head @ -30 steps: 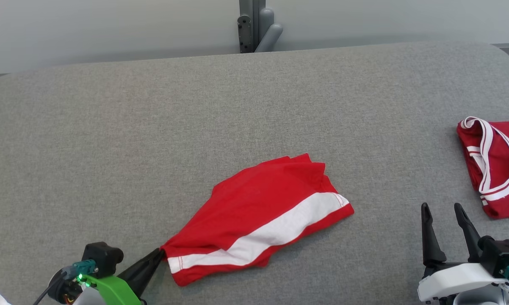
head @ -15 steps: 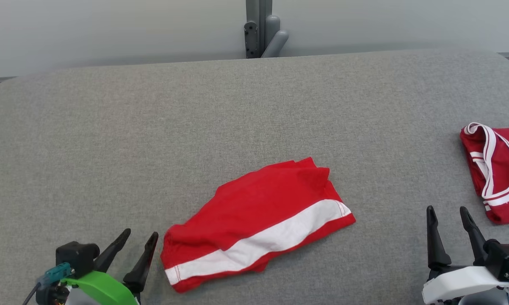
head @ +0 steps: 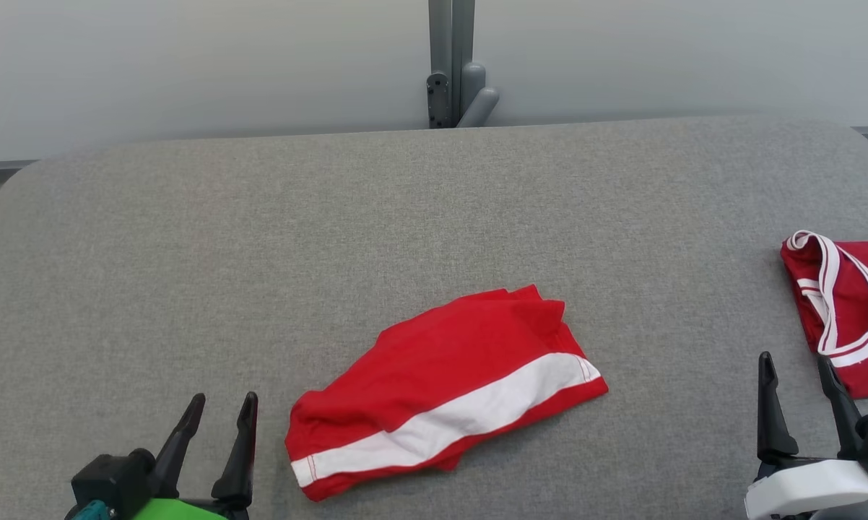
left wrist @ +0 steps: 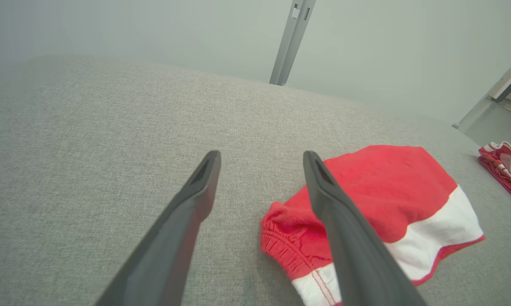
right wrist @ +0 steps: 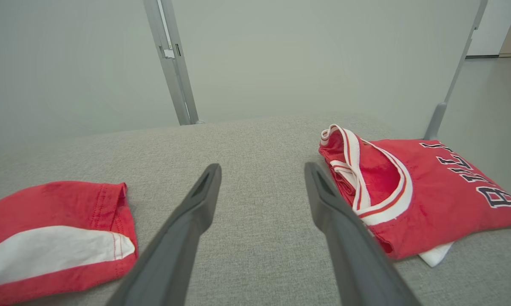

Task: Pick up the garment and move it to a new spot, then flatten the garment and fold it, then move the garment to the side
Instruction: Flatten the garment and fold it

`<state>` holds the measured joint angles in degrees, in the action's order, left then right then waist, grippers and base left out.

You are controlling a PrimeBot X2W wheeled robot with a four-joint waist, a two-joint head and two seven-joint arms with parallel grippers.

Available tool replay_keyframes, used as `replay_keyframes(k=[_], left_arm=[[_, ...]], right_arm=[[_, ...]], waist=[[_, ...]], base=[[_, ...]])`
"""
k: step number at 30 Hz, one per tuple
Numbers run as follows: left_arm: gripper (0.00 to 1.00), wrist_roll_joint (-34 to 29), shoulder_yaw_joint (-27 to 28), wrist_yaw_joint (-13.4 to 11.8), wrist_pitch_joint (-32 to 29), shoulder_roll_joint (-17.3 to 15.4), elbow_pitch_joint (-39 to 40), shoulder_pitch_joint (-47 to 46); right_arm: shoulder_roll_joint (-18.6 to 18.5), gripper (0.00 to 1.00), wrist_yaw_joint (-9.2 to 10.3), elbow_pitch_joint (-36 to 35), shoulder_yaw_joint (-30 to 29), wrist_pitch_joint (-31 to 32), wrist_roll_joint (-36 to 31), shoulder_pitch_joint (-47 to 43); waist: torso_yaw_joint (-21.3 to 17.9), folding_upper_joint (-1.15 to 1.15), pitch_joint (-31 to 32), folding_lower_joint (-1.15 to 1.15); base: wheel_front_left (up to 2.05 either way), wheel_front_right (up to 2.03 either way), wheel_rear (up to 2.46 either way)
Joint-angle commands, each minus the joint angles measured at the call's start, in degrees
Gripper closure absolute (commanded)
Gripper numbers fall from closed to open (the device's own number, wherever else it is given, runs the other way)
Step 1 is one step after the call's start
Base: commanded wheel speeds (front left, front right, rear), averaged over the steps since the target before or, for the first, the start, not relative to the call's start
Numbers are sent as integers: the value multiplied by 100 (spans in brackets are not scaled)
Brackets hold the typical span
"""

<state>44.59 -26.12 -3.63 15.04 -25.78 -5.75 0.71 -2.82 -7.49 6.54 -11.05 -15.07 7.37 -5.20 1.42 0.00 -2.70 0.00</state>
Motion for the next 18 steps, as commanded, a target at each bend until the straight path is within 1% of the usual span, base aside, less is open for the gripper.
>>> replay_keyframes(k=[1,2,6,10,11,18], left_arm=[[0,-239,131,-62,15,90,65,196],[0,-506,315,-113,15,225,80,356],[0,-912,763,-11,14,625,109,665],[0,-1351,1116,222,15,975,66,918],[0,-1351,1116,222,15,975,66,918],[0,-1974,1795,655,15,1538,-12,1087]], right_arm=[[-17,0,0,-16,-39,-12,-21,-84],[-18,0,0,-30,-76,-12,-22,-122],[-17,0,0,-17,-152,-12,33,-183],[-17,0,0,26,-98,-12,24,-214],[-17,0,0,26,-98,-12,24,-214],[-17,0,0,109,150,-12,89,-285]], waist=[[49,0,88,0],[70,0,147,0],[107,0,243,0],[126,0,292,0],[126,0,292,0],[167,0,365,0]], base=[[0,0,0],[0,0,0],[0,0,0],[0,0,0],[0,0,0],[0,0,0]])
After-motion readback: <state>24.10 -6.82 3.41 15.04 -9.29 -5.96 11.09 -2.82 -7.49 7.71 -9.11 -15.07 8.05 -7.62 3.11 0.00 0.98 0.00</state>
